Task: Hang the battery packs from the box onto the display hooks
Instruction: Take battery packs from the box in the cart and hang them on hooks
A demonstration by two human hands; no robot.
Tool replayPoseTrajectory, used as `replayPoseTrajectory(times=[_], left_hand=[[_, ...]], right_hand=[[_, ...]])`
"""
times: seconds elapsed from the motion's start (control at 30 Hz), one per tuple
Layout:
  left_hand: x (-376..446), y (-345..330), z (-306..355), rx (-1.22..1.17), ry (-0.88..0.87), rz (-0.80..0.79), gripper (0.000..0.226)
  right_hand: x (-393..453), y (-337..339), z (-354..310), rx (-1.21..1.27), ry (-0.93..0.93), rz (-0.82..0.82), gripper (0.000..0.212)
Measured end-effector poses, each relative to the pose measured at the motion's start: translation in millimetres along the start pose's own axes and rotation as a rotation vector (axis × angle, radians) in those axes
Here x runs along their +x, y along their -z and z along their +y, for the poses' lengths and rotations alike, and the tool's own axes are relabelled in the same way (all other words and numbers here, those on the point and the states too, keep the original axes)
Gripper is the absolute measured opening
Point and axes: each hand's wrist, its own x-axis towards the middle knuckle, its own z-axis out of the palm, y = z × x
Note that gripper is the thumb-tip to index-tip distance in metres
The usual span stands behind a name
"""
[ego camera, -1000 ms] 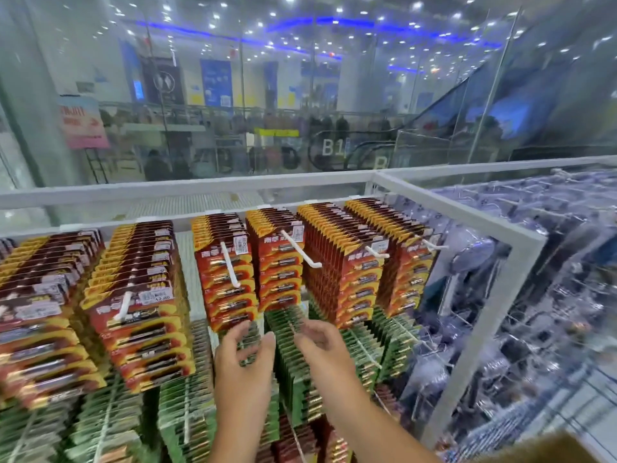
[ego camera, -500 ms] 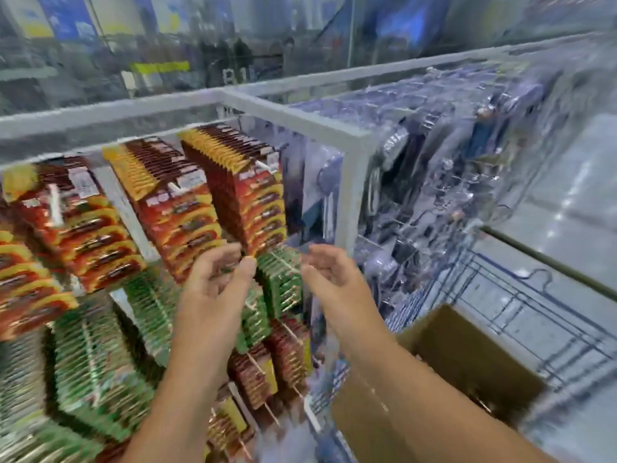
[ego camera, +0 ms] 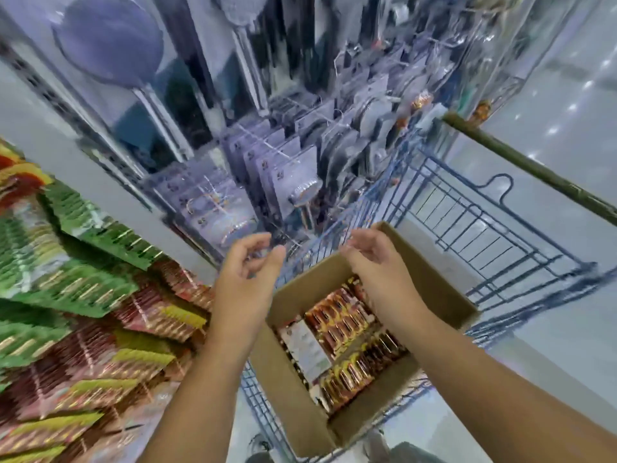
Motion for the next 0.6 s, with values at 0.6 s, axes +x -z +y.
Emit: replayPoseTrajectory(times=[0.6], left_hand=[[111, -199, -271, 0.701, 0.197, -0.444, 0.035]], right_hand=[[138, -19, 311, 0.363, -0.805, 0.501, 0.040]])
